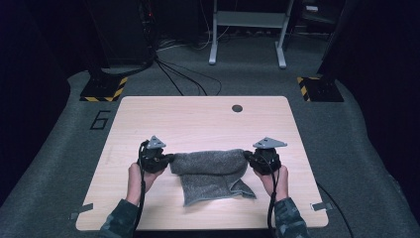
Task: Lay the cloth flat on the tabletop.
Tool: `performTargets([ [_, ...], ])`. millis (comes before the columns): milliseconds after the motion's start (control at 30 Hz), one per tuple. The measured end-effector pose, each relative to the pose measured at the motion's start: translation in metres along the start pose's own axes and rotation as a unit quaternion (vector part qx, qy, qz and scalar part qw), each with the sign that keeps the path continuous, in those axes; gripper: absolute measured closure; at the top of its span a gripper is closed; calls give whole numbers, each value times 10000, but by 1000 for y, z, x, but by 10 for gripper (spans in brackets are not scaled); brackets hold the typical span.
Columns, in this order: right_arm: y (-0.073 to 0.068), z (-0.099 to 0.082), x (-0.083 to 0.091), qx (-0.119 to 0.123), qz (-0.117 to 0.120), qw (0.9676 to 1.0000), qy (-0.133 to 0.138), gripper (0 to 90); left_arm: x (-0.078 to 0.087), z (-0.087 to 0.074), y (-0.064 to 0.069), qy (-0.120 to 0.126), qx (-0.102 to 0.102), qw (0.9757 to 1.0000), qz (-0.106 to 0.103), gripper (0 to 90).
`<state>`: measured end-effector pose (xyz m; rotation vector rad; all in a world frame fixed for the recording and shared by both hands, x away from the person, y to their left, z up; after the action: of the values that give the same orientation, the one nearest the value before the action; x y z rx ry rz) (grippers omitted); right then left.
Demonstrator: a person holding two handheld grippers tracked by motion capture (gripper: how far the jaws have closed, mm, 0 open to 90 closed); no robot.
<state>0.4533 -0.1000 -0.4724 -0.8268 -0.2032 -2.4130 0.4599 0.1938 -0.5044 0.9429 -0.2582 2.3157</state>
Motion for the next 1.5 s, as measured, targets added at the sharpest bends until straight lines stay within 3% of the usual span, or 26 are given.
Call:
performTargets([
  [200,10,-11,-16,-124,21,9997,-205,881,-15,-7,-8,-197,134,9997,-62,873],
  [433,31,-7,-48,-230,-48,9989,-415,882,-42,-1,-27,-491,143,9987,46,876],
  [533,46,4,-68,-349,-213,9976,-557,882,-53,11,-42,-581,139,9980,199,876],
  [567,59,20,-77,-373,-324,9974,-518,882,-54,19,-49,-566,105,9978,338,877],
  [700,70,62,-74,-216,-525,9979,-317,883,-35,70,-69,-140,89,9980,610,878],
  [733,70,78,-70,-105,-597,9979,-205,883,-35,70,-69,-140,89,9980,610,879],
  [767,70,78,-70,-105,-597,9979,-205,883,-24,90,-73,26,22,9973,739,879],
  [800,67,120,-51,216,-779,9966,139,883,3,124,-76,406,-144,9947,933,879],
  [833,64,139,-39,379,-838,9952,339,884,3,124,-76,406,-144,9947,933,879],
  [867,61,157,-25,527,-889,9932,536,883,36,156,-71,922,-323,9891,1102,878],
  [900,57,173,-10,685,-940,9903,758,883,36,156,-71,922,-323,9891,1102,879],
  [933,57,173,-10,685,-940,9903,758,883,49,165,-67,1049,-397,9869,1159,879],
  [967,45,194,18,916,-943,9848,1134,882,79,178,-55,1349,-685,9806,1245,878],
  [1000,41,198,28,984,-946,9830,1225,882,91,179,-47,1457,-829,9776,1274,878],
  [1033,41,198,28,984,-946,9830,1225,882,91,179,-47,1457,-829,9776,1274,878],
  [1067,29,195,46,1093,-872,9800,1418,881,96,174,-40,1491,-933,9762,1268,878],
  [1133,25,189,49,1120,-818,9796,1456,880,97,160,-30,1512,-1049,9752,1229,878],
  [1167,16,161,48,1300,-814,9785,1382,878,92,142,-23,1457,-1109,9759,1188,877],
  [1200,16,161,48,1300,-814,9785,1382,878,87,131,-19,1421,-1091,9774,1119,877],
  [1233,10,131,39,1395,-733,9797,1239,878,69,97,-12,1174,-1160,9809,1028,877],
  [1300,5,96,25,1411,-616,9833,970,877,50,66,-5,977,-1040,9863,824,876],
  [1333,2,75,16,1417,-553,9851,805,877,50,66,-5,977,-1040,9863,824,876],
  [1367,-3,46,6,1318,-356,9890,570,877,29,27,3,670,-948,9913,617,876],
  [1400,-3,46,6,1318,-356,9890,570,877,29,27,3,670,-948,9913,617,875],
  [1433,-5,32,1,1300,-311,9900,458,876,21,12,7,559,-847,9935,517,875],
  [1500,-13,-11,-8,1070,-106,9941,142,872,6,-22,15,320,-663,9969,273,872],
])
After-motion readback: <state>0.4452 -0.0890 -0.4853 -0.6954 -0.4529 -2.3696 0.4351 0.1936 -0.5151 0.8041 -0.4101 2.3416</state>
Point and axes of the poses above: each handheld gripper's, and its own axes: x roughly backward along the jaws, z roughly out of its top, y roughly to its right, the point moved 8 cm from there along -x, roughly forward along the jaws, and after that the axes turned 2 degrees about z, right-handed, at the moved point
